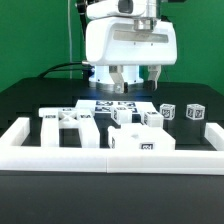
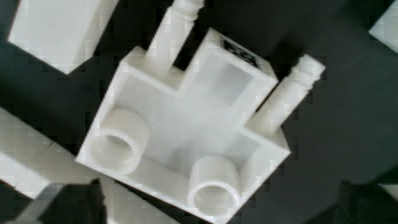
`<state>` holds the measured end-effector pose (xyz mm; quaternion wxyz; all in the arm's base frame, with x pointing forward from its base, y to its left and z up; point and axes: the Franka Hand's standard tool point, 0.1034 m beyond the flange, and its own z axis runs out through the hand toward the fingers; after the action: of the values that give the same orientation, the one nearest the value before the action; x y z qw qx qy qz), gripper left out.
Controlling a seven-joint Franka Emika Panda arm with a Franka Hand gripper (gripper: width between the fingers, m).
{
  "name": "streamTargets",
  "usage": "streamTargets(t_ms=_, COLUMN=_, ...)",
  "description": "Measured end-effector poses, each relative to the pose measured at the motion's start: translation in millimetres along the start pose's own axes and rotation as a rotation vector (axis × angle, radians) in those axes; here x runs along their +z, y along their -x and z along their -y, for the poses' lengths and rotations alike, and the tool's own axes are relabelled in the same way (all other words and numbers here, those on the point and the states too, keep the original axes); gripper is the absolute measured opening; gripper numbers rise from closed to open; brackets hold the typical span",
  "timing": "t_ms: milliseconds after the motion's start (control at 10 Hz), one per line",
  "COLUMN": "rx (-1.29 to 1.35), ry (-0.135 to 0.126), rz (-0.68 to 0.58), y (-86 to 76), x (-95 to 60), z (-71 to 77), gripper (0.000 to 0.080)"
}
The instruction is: Assemble chair
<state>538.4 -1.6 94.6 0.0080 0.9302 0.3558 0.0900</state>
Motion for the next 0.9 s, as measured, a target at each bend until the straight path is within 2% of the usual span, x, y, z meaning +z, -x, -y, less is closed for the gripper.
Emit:
streamTargets(t_ms=500, rx=0.012, ry=-0.003, rz=0.003, y=1.7, x=1.6, z=-0.2, gripper=0.0649)
streamTargets(t_ms=600, rx=0.101, ry=-0.006, rz=0.008, y=2.8, x=4.7, z=-2.0, gripper=0.0649)
streamTargets(t_ms=900, rx=0.338, ry=-0.040, rz=0.035, y=-2.4, x=17.1, z=-2.2, gripper=0.0649)
